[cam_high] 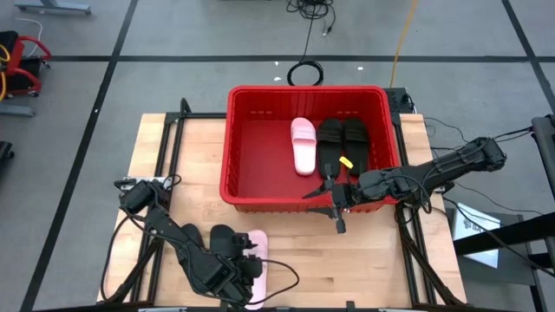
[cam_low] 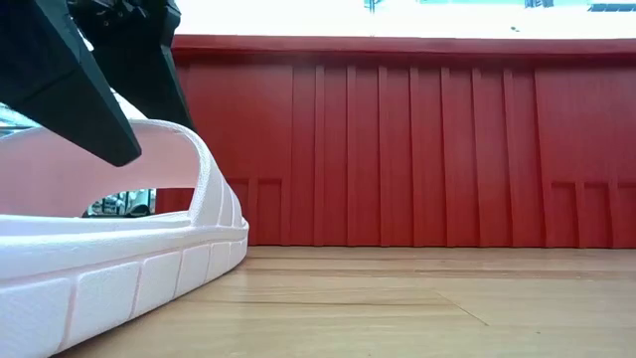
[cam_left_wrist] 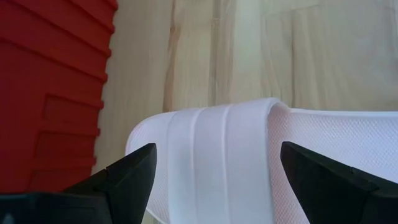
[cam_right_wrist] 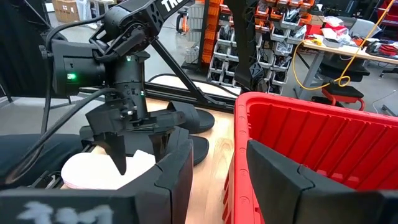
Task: Pick and place slides into bin
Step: Put the pink slide into the red basket
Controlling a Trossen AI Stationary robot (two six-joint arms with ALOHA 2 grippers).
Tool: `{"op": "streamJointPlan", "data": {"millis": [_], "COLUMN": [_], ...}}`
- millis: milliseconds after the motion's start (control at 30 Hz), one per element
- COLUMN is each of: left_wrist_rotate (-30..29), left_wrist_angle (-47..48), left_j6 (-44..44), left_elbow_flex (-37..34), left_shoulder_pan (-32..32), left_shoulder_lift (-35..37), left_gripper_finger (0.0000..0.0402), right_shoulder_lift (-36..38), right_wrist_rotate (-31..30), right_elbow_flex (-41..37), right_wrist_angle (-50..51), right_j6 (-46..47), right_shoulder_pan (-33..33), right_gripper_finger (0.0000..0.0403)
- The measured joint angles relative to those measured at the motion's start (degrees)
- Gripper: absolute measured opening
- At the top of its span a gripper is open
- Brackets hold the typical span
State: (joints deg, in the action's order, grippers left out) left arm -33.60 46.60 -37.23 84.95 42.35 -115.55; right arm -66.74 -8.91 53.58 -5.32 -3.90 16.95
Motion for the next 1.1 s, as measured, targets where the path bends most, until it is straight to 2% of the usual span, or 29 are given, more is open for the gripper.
{"op": "streamJointPlan", "data": {"millis": [433,833,967,1100], "left_wrist_rotate": [0.5,0.5,0.6,2.1], "left_wrist_angle": [0.9,1.4,1.4,1.3], "left_j6": [0.7,-0.8,-0.8,-0.4], "left_elbow_flex": [0.0,0.0,0.0,0.0], "left_shoulder_pan": [-1.9,-3.0,-3.1,-3.1], "left_shoulder_lift": [-3.1,-2.9,-2.9,-2.9], "left_gripper_finger": [0.0340,0.0338,0.0300,0.0221], "right_shoulder_lift": [0.0,0.0,0.0,0.0], "right_wrist_rotate": [0.0,0.0,0.0,0.0], "right_elbow_flex": [0.0,0.0,0.0,0.0], "right_wrist_angle": [0.0,0.1,0.1,0.1], "right_j6": [0.0,-0.5,-0.5,-0.5], "right_shoulder_pan": [0.0,0.0,0.0,0.0], "right_gripper_finger": [0.0141,0.0141,0.0141,0.0141]}}
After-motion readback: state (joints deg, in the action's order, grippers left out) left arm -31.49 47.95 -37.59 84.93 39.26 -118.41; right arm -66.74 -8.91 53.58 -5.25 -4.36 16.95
